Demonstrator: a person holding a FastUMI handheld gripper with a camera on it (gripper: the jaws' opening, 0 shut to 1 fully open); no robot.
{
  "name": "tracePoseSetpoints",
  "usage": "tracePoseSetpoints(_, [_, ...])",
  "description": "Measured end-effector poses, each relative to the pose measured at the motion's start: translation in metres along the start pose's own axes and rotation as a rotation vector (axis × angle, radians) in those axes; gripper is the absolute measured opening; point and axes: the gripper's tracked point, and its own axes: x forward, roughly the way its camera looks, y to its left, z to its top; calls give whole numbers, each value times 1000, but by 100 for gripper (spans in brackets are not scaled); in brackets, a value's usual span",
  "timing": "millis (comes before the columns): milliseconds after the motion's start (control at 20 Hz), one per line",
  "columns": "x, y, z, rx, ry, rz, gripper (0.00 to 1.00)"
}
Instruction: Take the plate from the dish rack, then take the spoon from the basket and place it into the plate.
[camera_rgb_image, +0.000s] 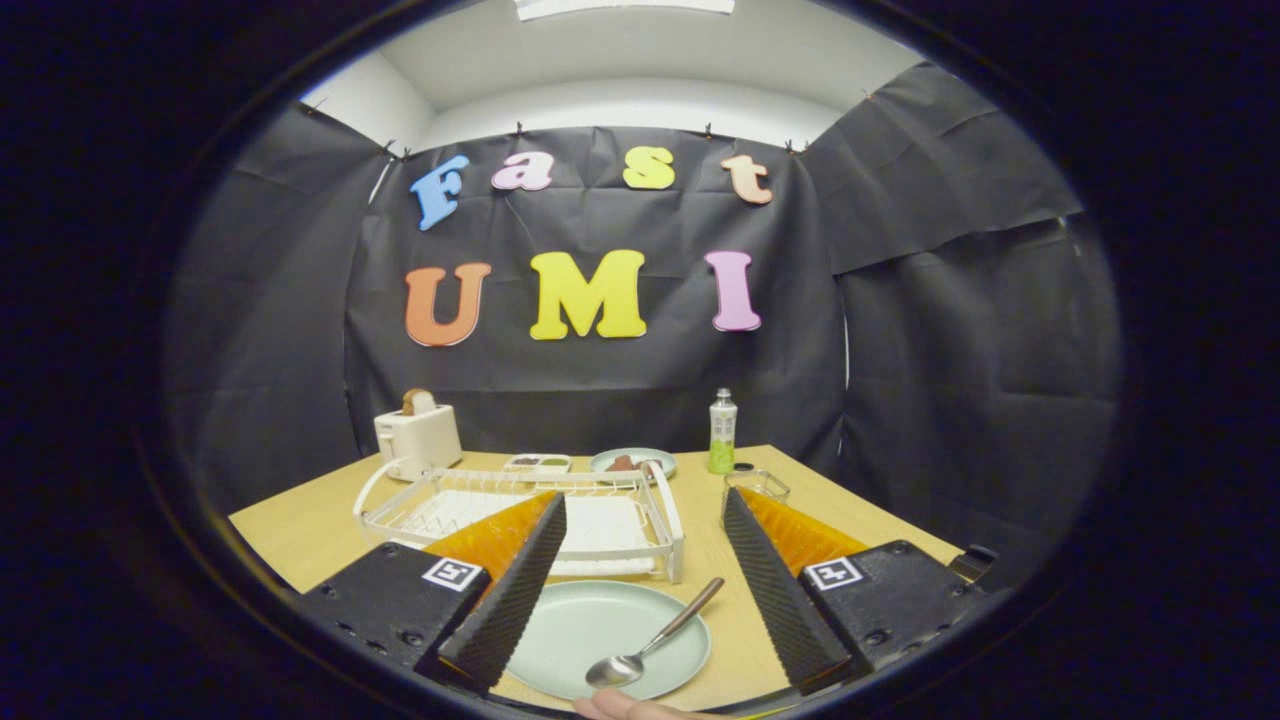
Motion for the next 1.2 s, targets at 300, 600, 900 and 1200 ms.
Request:
tracePoseSetpoints(300, [-8,7,24,-20,-12,21,100])
tracePoseSetpoints(600, [-21,18,52,-10,-20,51,100])
tracePoseSetpoints(900, [-24,9,79,-7,-20,26,100])
tracePoseSetpoints(1200, [-17,2,80,-36,-4,6,100])
